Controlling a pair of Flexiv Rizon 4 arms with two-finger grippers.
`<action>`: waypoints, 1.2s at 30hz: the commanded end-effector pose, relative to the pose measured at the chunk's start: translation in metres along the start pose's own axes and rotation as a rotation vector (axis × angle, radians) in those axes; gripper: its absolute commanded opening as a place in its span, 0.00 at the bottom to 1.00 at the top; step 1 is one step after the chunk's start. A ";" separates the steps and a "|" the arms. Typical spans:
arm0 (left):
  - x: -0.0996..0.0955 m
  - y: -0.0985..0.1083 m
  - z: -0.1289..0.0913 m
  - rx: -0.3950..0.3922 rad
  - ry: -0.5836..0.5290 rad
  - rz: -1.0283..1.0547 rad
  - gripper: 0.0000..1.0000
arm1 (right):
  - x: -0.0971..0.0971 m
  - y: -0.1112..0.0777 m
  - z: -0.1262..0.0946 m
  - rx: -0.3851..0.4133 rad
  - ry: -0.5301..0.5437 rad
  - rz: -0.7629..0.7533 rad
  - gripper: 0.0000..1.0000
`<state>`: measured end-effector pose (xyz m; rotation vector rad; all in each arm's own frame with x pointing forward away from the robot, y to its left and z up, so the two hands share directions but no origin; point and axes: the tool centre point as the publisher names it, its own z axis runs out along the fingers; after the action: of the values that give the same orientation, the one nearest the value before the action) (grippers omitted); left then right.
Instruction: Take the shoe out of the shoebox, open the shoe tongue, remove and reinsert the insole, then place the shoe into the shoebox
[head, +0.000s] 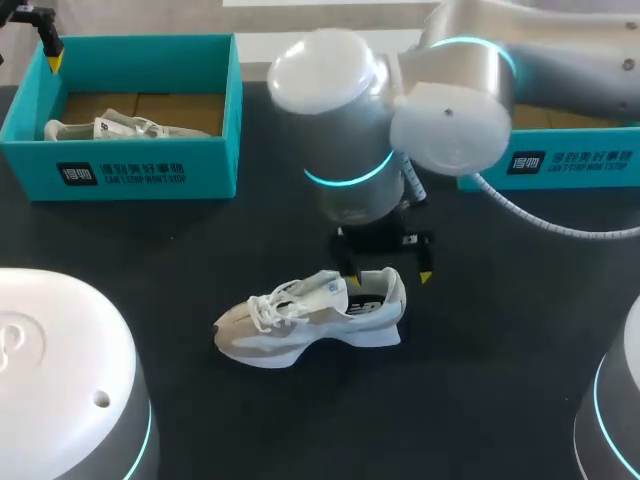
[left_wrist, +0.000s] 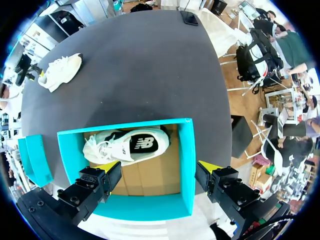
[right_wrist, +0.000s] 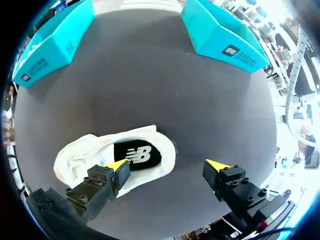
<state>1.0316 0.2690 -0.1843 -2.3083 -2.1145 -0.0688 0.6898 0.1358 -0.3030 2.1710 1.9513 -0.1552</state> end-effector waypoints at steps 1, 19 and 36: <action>0.000 0.000 0.000 0.000 0.001 0.000 1.00 | -0.017 -0.016 -0.030 -0.129 0.173 -0.146 1.00; 0.000 0.000 0.000 0.000 0.001 0.000 1.00 | -0.015 -0.017 -0.049 -0.157 0.120 -0.447 1.00; 0.000 0.000 0.000 0.000 0.001 0.000 1.00 | -0.015 -0.017 -0.049 -0.157 0.120 -0.447 1.00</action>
<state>1.0316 0.2690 -0.1843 -2.3083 -2.1145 -0.0688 0.6689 0.1345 -0.2520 1.6557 2.3993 0.0558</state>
